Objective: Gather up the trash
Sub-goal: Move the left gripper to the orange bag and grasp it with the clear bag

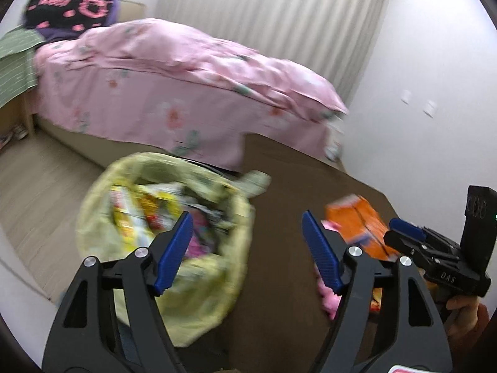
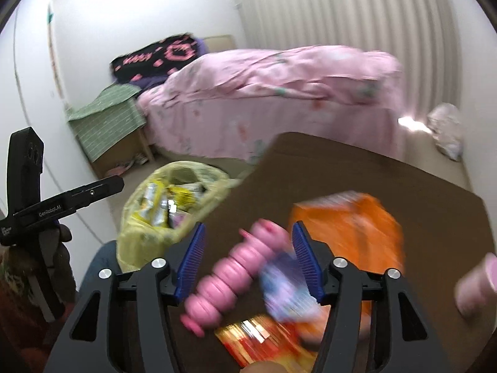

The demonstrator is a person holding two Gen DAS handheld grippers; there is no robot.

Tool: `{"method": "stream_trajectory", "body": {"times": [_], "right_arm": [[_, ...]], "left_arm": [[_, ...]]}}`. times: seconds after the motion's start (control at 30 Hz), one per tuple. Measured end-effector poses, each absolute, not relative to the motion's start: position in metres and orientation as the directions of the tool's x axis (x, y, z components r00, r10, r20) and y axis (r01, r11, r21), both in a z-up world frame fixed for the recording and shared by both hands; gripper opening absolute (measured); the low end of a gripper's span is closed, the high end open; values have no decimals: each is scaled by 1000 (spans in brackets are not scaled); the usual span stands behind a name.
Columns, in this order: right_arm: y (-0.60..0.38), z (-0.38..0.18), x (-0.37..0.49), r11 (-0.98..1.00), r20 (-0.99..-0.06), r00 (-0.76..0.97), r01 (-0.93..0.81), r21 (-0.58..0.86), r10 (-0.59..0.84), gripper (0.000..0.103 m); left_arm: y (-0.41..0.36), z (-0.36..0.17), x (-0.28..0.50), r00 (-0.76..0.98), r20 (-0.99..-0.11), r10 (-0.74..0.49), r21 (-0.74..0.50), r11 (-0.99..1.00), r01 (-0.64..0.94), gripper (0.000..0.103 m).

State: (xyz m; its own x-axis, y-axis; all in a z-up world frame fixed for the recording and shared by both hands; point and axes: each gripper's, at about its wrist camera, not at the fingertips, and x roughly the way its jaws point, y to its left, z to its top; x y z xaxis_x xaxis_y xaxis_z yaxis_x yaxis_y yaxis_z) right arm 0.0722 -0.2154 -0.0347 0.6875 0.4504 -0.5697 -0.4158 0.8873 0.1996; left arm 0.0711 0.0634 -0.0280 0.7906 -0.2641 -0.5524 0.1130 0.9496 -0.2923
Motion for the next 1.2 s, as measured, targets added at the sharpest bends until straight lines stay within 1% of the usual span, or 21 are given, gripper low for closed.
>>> {"method": "stream_trajectory", "body": {"times": [0.07,0.1,0.2,0.37,0.43,0.5,0.57,0.7,0.73,0.8,0.83,0.9,1.0,1.03,1.07,1.13,1.17,1.2], "right_arm": [[-234,-41,62,903,-590,689,-379,200,420,60],[-243,-47,57,906,-617,670,-371,203,413,60],[-250,-62,43,910,-649,651,-373,178,394,60],[-240,-88,32,888,-690,590,-424,178,420,60],[-237,-98,26,889,-711,575,-430,159,405,60],[-243,-101,19,898,-709,589,-414,148,388,60],[-256,-102,13,905,-700,597,-388,175,391,60],[-286,-101,0,929,-689,630,-310,201,358,60],[-292,-101,-4,936,-688,639,-294,196,345,60],[-302,-103,-10,945,-689,650,-266,191,322,60],[-308,-104,-14,949,-690,653,-253,191,313,60],[-315,-106,-18,954,-690,660,-232,188,296,60],[-328,-110,-21,956,-686,666,-207,207,293,60],[-332,-111,-21,953,-684,663,-205,225,304,60],[-334,-113,-21,951,-683,661,-203,235,310,60],[-336,-114,-20,950,-683,660,-198,242,312,60],[-336,-115,-18,951,-682,662,-196,241,310,60],[-334,-114,-18,951,-680,665,-196,241,309,60]], "left_arm": [[43,-29,70,769,-555,-316,-296,940,173,69],[33,-30,68,759,-557,-338,-300,934,196,69],[7,-34,65,726,-567,-389,-301,918,257,69],[-22,-36,60,698,-575,-426,-265,904,335,69],[-32,-35,62,684,-574,-450,-264,892,366,69],[-43,-36,67,666,-578,-471,-255,880,401,69],[-57,-36,76,640,-580,-505,-249,857,451,69],[-89,-31,114,615,-550,-565,-229,810,540,69],[-96,-32,128,609,-558,-563,-219,808,547,70],[-112,-40,165,590,-607,-533,-199,820,537,70],[-118,-48,188,555,-652,-517,-202,823,531,70],[-125,-65,220,479,-725,-496,-230,829,510,70],[-129,-87,250,364,-783,-505,-322,829,457,68],[-130,-92,253,335,-799,-499,-337,834,437,58],[-133,-97,256,311,-815,-489,-340,838,428,41],[-137,-99,251,313,-826,-469,-311,841,442,25],[-137,-96,246,335,-814,-475,-305,839,450,19],[-135,-90,240,361,-797,-484,-303,837,455,17]]}}
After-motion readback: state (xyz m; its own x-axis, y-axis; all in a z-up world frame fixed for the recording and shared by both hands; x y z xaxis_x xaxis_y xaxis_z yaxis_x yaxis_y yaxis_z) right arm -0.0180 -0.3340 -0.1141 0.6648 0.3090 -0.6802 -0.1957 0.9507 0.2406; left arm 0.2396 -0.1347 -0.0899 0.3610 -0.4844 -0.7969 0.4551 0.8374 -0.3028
